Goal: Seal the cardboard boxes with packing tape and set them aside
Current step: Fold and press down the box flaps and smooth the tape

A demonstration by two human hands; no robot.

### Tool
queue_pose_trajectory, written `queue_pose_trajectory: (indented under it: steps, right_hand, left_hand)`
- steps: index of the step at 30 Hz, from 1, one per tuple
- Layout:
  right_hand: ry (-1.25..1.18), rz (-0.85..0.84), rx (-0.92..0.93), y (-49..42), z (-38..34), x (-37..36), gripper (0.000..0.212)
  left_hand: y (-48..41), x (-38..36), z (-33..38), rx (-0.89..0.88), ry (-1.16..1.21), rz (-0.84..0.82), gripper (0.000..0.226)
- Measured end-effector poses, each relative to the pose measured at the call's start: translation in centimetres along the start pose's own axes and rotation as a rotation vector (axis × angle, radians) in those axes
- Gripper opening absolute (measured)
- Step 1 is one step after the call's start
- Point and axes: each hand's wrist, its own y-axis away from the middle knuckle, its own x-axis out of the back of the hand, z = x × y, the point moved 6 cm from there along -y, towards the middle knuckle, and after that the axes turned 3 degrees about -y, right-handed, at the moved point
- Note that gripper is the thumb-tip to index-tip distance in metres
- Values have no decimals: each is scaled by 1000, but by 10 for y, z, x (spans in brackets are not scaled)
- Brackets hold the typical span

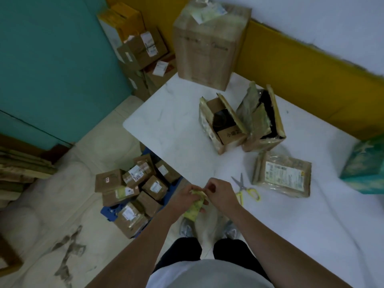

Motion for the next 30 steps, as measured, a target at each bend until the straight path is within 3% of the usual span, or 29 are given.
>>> queue_pose_trajectory:
  steps: [6,7,10,15,19,23,28,30]
  right_hand:
    - [25,51,-16,-30,-22,-17,34]
    - [27,64,-21,-36,-24,-19,34]
    - [3,97,-2,-50,-29,-26,29]
    - [21,117,-87,-76,-13,-43,28]
    - [199,40,-67,-100,2,-59,28]
    - [430,2,-21,-117,9,-74,32]
    - [728,21,-51,-118,2,-72,47]
    - [807,72,-88,-120,-1,-59,54]
  left_hand:
    - [-32,46,-2,36,-195,102,76]
    - [-44,53,-5,42,-242,100,74]
    - [-63,70,0,68,-482,116,33]
    - [-85,81,13,35,-633,169,19]
    - [-108,82,5,32,-581,130,19]
    - [-129,88,-1,-52,-552,145,42]
    - [-133,89,-14,19,-361,97,28]
    - [-137,91,-21,23,-226,118,34]
